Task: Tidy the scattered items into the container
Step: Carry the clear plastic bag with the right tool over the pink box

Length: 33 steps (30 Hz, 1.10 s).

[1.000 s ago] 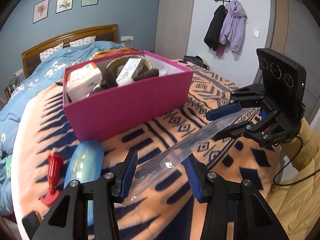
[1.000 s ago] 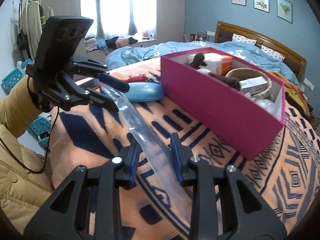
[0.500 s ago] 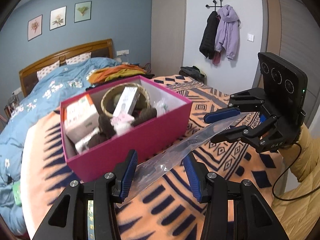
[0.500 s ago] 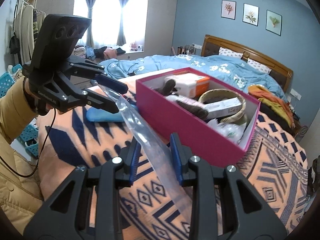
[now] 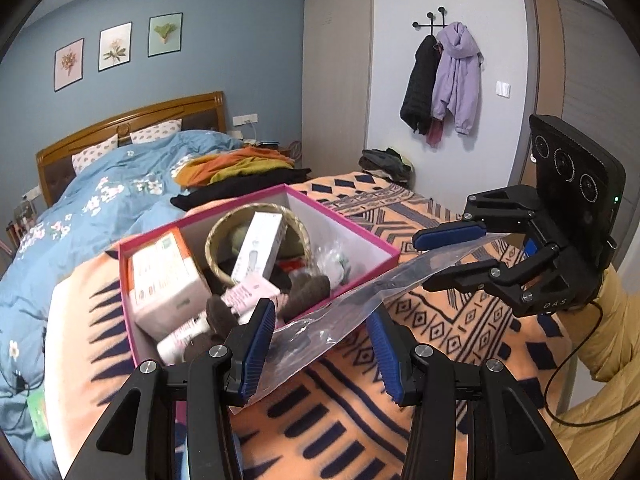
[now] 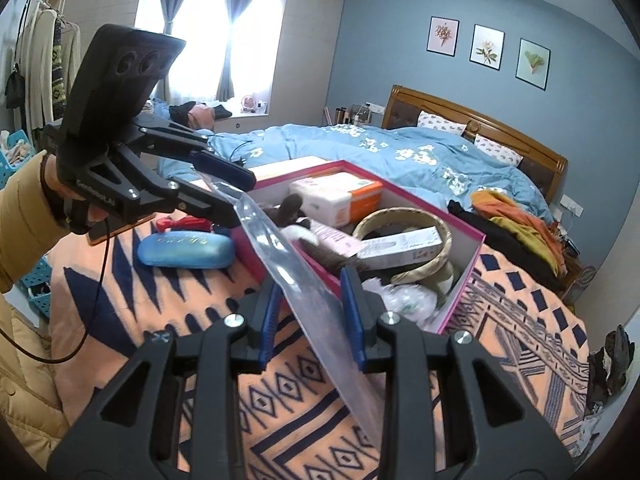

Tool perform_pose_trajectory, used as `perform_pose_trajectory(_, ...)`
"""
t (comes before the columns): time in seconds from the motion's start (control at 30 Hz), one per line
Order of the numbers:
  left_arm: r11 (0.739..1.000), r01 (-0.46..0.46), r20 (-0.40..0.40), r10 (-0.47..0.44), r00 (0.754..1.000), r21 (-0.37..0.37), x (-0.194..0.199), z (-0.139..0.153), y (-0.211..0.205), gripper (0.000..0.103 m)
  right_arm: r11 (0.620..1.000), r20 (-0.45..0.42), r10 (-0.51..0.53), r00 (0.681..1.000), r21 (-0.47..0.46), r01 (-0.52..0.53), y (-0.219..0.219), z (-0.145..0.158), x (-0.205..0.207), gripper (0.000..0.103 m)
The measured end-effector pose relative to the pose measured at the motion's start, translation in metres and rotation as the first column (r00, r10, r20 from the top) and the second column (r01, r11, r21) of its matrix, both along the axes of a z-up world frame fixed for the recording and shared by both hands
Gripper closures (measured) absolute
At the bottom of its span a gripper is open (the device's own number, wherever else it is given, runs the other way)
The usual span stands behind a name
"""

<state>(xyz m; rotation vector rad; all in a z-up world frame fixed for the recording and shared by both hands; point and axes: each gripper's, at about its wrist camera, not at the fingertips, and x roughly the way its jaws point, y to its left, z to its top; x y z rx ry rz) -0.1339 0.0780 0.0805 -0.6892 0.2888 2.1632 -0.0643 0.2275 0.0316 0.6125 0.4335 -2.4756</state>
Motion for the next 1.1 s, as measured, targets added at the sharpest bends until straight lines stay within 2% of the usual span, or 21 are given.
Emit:
perform_pose_trajectory(0.47, 0.999, -0.032, 0.0, 0.032, 0.999, 0.009, -0.04, 0.011, 0.016, 0.055, 1.0, -0.029, -0.021, 0.999, 0.014, 0.022, 0.01, 0.014, -0.043, 0.071)
perform_pose_trajectory(0.7, 0.998, -0.058, 0.039, 0.058, 0.998, 0.008, -0.068, 0.006, 0.021, 0.055, 0.999, -0.008, -0.021, 1.0, 0.023, 0.022, 0.012, 0.01, -0.069, 0.071)
perform_pose_trajectory(1.1, 0.996, -0.088, 0.094, 0.089, 0.992, -0.014, -0.092, -0.014, 0.023, 0.055, 0.998, 0.042, 0.003, 0.999, 0.065, -0.005, 0.008, -0.008, -0.105, 0.071)
